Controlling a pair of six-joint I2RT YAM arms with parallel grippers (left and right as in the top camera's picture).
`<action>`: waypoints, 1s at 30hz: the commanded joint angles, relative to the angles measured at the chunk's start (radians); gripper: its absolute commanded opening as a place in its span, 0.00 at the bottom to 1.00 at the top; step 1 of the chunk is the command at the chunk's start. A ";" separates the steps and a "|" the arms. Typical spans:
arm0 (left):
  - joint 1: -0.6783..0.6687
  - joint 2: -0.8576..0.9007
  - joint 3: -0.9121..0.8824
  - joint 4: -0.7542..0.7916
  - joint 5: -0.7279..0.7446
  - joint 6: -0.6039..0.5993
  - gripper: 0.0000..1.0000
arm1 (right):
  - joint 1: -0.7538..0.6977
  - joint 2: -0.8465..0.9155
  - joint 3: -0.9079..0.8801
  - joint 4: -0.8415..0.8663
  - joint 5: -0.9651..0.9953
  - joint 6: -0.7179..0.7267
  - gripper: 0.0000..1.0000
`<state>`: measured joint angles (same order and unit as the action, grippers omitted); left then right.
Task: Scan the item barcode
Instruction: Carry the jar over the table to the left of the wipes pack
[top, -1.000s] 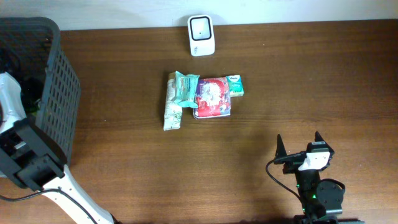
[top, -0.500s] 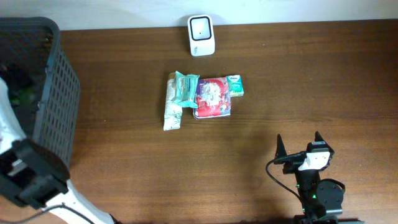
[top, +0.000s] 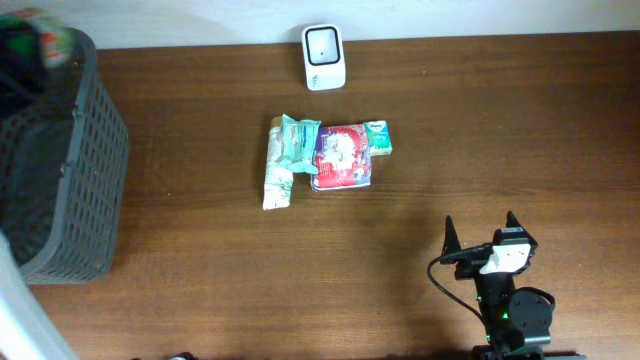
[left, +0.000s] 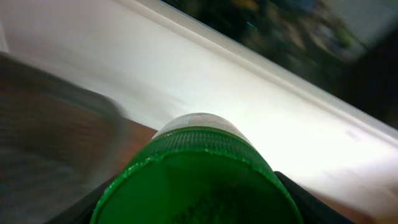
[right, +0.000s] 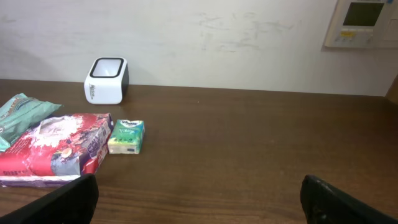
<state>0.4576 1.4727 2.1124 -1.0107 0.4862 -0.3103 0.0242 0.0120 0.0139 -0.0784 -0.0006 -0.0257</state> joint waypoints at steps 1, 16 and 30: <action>-0.192 0.021 0.011 -0.001 0.116 -0.017 0.70 | 0.008 -0.006 -0.008 -0.003 0.005 0.007 0.99; -0.643 0.480 0.011 -0.267 -0.588 0.027 0.73 | 0.008 -0.006 -0.008 -0.003 0.005 0.007 0.99; -0.642 0.710 0.011 0.004 -0.801 0.028 0.99 | 0.008 -0.006 -0.008 -0.003 0.005 0.007 0.99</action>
<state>-0.1833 2.1509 2.1124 -1.0275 -0.2462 -0.2867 0.0242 0.0120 0.0139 -0.0784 -0.0006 -0.0254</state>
